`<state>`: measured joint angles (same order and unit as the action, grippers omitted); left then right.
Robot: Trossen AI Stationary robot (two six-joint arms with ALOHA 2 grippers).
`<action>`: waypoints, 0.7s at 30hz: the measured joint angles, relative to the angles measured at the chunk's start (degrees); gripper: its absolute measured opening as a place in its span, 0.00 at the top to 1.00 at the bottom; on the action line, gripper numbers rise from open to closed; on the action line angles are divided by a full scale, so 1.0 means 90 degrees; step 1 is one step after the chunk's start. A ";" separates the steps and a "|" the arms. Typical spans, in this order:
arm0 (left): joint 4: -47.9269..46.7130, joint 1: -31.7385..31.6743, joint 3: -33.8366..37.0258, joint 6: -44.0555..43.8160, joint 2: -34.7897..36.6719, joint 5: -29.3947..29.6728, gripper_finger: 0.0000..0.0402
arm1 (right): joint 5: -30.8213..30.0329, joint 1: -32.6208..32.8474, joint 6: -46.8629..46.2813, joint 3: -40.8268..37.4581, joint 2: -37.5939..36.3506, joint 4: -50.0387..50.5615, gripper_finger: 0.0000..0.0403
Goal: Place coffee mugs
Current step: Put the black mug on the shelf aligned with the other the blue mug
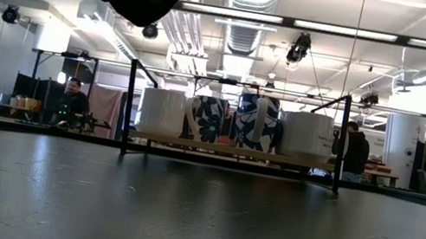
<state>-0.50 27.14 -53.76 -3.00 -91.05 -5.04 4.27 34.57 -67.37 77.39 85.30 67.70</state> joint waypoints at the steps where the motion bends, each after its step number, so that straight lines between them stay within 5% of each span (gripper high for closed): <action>1: -0.0008 0.0032 0.0000 -0.0008 0.0000 0.0036 0.90 | 0.0065 -0.0002 0.0053 0.0014 0.0102 -0.0042 0.69; 10: -0.0063 0.0150 0.0000 -0.0061 0.0000 0.0153 0.82 | 0.0341 -0.0007 0.0328 0.0026 0.0642 -0.0421 0.56; 21: -0.0112 0.0249 0.0085 -0.0037 0.0005 0.0122 0.80 | -0.0150 -0.0098 0.0275 0.0023 0.0793 -0.0638 0.47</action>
<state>-1.52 29.39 -53.00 -3.33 -91.00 -3.94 2.92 33.69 -64.90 77.60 92.44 61.96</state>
